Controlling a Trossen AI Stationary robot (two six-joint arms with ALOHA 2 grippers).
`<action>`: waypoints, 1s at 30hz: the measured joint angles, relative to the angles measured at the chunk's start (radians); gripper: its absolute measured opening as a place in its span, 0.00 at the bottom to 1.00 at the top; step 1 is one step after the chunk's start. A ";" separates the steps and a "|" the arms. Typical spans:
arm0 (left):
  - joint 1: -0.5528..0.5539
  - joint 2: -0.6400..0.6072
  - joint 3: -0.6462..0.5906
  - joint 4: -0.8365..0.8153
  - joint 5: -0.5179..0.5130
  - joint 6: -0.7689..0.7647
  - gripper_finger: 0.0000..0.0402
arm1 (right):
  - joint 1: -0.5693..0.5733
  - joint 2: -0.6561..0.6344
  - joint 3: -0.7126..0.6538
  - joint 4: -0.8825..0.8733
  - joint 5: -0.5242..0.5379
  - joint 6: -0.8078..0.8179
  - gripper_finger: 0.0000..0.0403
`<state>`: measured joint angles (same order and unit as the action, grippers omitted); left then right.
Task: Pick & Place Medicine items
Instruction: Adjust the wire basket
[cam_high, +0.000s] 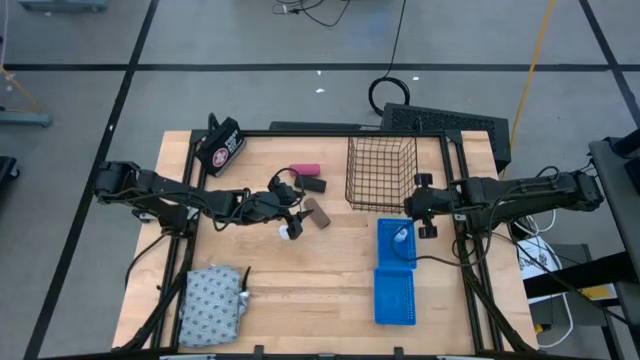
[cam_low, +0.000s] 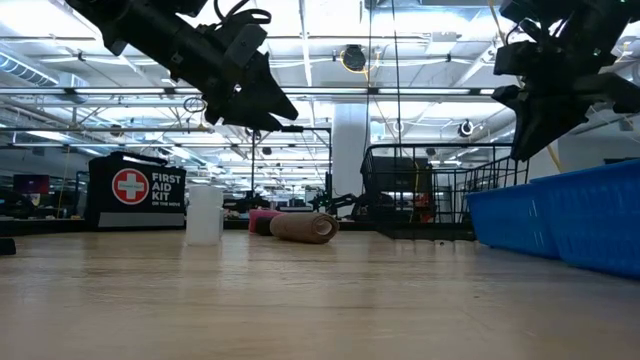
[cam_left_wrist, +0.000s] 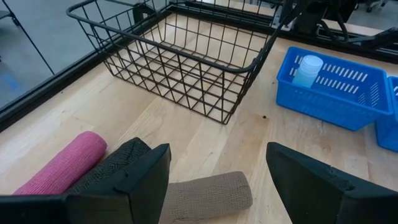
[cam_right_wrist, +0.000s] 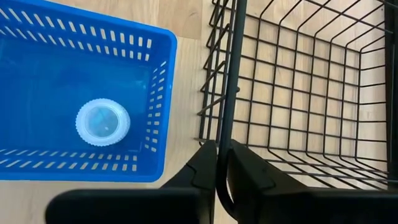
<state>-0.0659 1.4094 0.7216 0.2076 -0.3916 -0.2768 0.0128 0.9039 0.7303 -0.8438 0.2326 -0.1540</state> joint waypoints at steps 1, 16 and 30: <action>0.000 0.000 0.000 0.000 0.000 0.000 0.67 | 0.000 0.000 0.000 -0.001 0.002 0.001 0.07; 0.000 0.000 0.000 -0.001 0.000 -0.002 0.67 | 0.000 0.000 -0.001 0.044 0.169 0.039 0.37; -0.002 0.000 0.000 -0.034 0.003 0.015 0.67 | 0.002 -0.006 -0.001 0.118 0.182 0.115 0.42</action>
<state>-0.0676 1.4094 0.7216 0.1734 -0.3886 -0.2622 0.0153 0.8975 0.7296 -0.7262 0.4145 -0.0391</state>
